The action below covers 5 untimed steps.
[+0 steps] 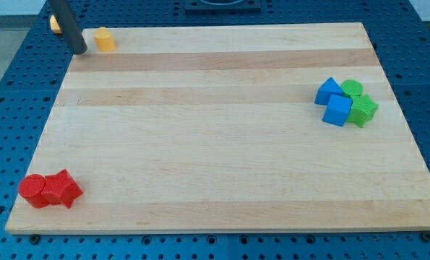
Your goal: Push the yellow heart to down and a bit right
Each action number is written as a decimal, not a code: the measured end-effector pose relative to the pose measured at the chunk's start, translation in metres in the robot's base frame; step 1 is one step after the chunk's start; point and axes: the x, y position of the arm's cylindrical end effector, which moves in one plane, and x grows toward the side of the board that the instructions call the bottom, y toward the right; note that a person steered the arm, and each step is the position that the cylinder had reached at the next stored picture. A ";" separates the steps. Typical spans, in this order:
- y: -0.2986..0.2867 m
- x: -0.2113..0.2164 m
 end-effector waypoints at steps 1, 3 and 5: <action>-0.018 -0.021; 0.009 -0.051; 0.042 -0.011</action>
